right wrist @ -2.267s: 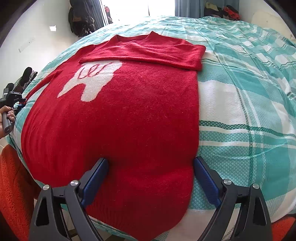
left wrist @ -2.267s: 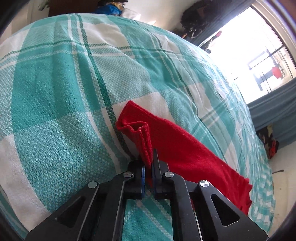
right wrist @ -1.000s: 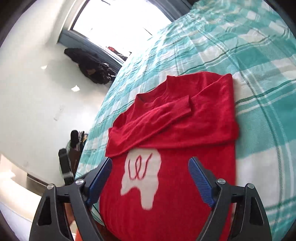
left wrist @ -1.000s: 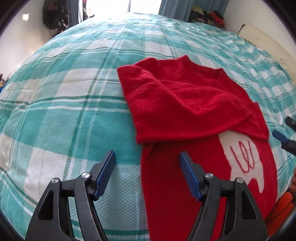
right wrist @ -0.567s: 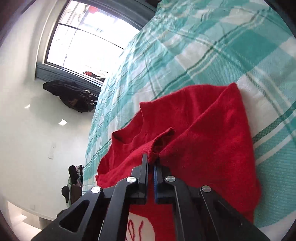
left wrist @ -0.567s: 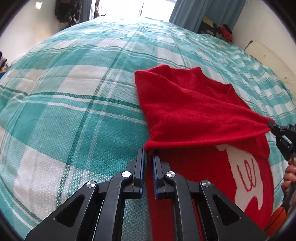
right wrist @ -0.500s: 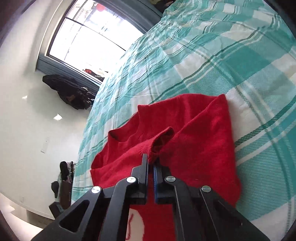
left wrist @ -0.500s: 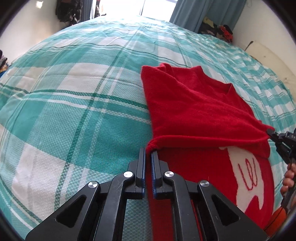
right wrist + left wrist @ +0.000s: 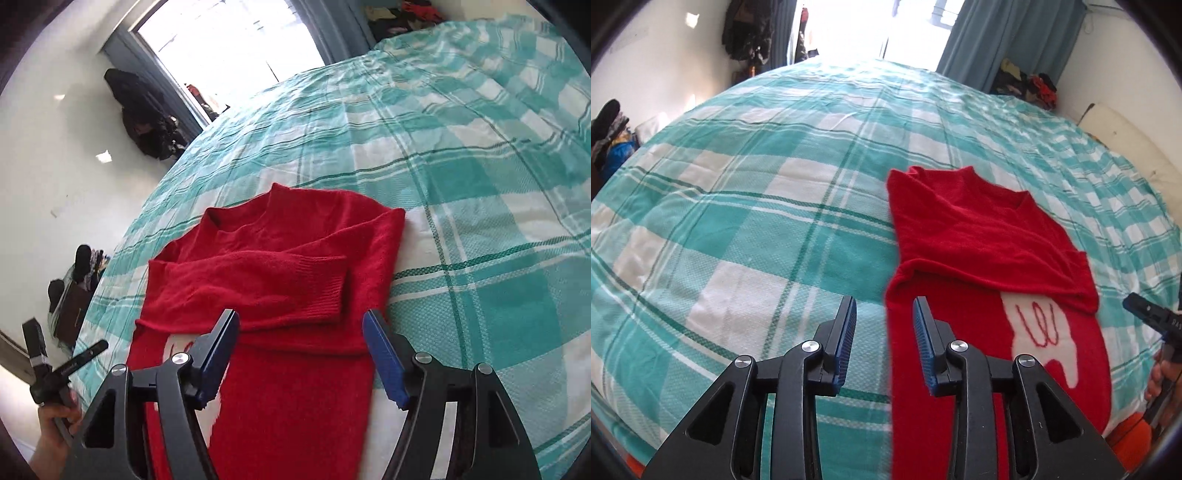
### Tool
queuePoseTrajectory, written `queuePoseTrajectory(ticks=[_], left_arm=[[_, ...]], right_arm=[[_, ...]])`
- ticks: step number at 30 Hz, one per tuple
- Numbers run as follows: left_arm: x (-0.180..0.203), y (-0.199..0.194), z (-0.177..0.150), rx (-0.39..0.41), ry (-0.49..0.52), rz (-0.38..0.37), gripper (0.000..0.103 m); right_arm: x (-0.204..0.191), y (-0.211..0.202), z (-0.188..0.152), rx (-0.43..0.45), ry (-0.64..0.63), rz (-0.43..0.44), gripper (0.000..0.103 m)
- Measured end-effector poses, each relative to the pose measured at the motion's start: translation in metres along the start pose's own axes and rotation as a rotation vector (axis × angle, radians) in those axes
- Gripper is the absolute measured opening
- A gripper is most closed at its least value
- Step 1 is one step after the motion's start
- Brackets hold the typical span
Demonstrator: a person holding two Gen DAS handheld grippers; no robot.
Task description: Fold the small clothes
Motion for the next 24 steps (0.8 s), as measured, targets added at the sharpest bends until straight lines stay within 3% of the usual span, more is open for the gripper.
queuePoseTrajectory(ticks=[2, 4, 7, 9, 13, 15, 16, 19, 20, 22, 24], left_arm=[[0.025, -0.002, -0.018, -0.041, 0.061, -0.091, 0.036], [0.049, 0.002, -0.05, -0.105, 0.149, -0.125, 0.038], [0.064, 0.015, -0.111, -0.253, 0.296, -0.048, 0.038], [0.061, -0.002, -0.134, -0.234, 0.356, -0.026, 0.038], [0.042, -0.019, -0.145, -0.309, 0.326, 0.007, 0.038], [0.037, -0.029, -0.141, -0.295, 0.283, 0.015, 0.036], [0.036, -0.034, -0.138, -0.272, 0.267, 0.024, 0.041], [0.039, -0.047, -0.134, -0.193, 0.237, 0.019, 0.076], [0.041, -0.045, -0.135, -0.182, 0.237, 0.029, 0.08], [0.041, -0.031, -0.139, -0.213, 0.247, 0.092, 0.08], [0.037, -0.017, -0.142, -0.251, 0.228, 0.157, 0.079]], right_arm=[[-0.018, -0.012, -0.023, -0.069, -0.108, 0.052, 0.063], [-0.036, -0.015, -0.061, -0.157, -0.211, 0.082, 0.062], [-0.043, -0.008, -0.135, -0.336, -0.317, 0.036, 0.06], [-0.043, -0.016, -0.176, -0.413, -0.361, -0.027, 0.06], [-0.025, -0.033, -0.221, -0.553, -0.311, -0.042, 0.059], [-0.014, -0.042, -0.225, -0.534, -0.274, -0.062, 0.058], [-0.012, -0.049, -0.219, -0.492, -0.256, -0.052, 0.058], [-0.021, -0.075, -0.193, -0.317, -0.276, -0.035, 0.058], [-0.025, -0.08, -0.187, -0.278, -0.291, -0.025, 0.058], [-0.031, -0.077, -0.182, -0.252, -0.321, -0.002, 0.058], [-0.03, -0.057, -0.184, -0.302, -0.337, -0.023, 0.058]])
Point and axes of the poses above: each gripper's, at about its wrist camera, not at the fingertips, and y roughly the way its jaws point, x to its right, z to its top, the point moved 2 cm from there along y, roughly the way its jaws point, and after that the axes turned 1 degree about -y, right-handed, at the moved point
